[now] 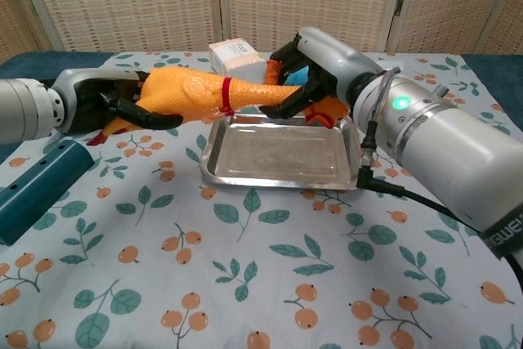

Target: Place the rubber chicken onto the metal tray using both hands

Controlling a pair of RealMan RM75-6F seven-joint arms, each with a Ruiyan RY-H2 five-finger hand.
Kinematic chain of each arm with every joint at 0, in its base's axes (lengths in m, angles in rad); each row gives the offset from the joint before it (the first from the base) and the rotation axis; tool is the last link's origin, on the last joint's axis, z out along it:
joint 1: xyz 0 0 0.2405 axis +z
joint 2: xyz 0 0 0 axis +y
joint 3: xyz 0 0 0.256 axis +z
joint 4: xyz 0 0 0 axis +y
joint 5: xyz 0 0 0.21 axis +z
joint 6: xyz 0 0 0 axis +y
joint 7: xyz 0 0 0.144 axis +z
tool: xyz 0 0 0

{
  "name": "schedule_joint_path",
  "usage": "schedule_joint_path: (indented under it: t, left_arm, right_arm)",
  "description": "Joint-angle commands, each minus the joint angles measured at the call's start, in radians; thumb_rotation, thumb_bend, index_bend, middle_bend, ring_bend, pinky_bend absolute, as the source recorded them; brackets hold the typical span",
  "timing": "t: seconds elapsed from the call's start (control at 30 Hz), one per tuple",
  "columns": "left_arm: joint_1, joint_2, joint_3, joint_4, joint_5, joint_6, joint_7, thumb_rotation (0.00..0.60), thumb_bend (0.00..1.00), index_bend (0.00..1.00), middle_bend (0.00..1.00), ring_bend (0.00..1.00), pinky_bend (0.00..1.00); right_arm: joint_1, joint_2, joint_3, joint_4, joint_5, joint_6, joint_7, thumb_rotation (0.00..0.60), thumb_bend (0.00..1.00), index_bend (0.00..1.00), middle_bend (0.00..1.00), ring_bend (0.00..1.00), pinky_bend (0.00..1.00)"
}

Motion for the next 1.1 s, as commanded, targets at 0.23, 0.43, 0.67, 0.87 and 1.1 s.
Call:
schedule_joint_path:
  t: [0.23,0.43,0.67,0.87,1.1]
  left_arm:
    - [0.022,-0.063,-0.007,0.02,-0.035,0.146,0.05,0.6,0.49,0.56,0.51,0.38,0.47]
    - [0.019,-0.094,0.006,0.019,-0.074,0.229,0.168,0.6,0.74,0.88,0.92,0.77,0.9]
    - [0.015,-0.101,0.007,0.005,-0.1,0.247,0.21,0.6,0.81,0.9,0.93,0.79,0.92]
    - [0.019,-0.107,0.008,-0.013,-0.1,0.266,0.232,0.6,0.74,0.89,0.89,0.76,0.88]
    - [-0.011,0.002,0.043,-0.045,-0.005,0.018,0.125,0.6,0.52,0.1,0.07,0.02,0.13]
  right_arm:
    - [0.003,-0.006,0.002,0.006,0.004,0.0,-0.003,0.6,0.29,0.93,0.55,0.6,0.73]
    - [0.001,-0.001,0.008,0.003,0.007,0.003,0.002,0.6,0.29,0.93,0.55,0.6,0.73]
    - [-0.001,0.006,0.008,-0.007,0.013,0.005,-0.002,0.6,0.29,0.93,0.55,0.6,0.73]
    - [-0.003,0.014,0.01,-0.018,0.017,0.007,-0.006,0.6,0.29,0.93,0.55,0.6,0.73]
    - [-0.005,0.024,0.006,-0.028,0.021,0.012,-0.018,0.6,0.29,0.93,0.55,0.6,0.73]
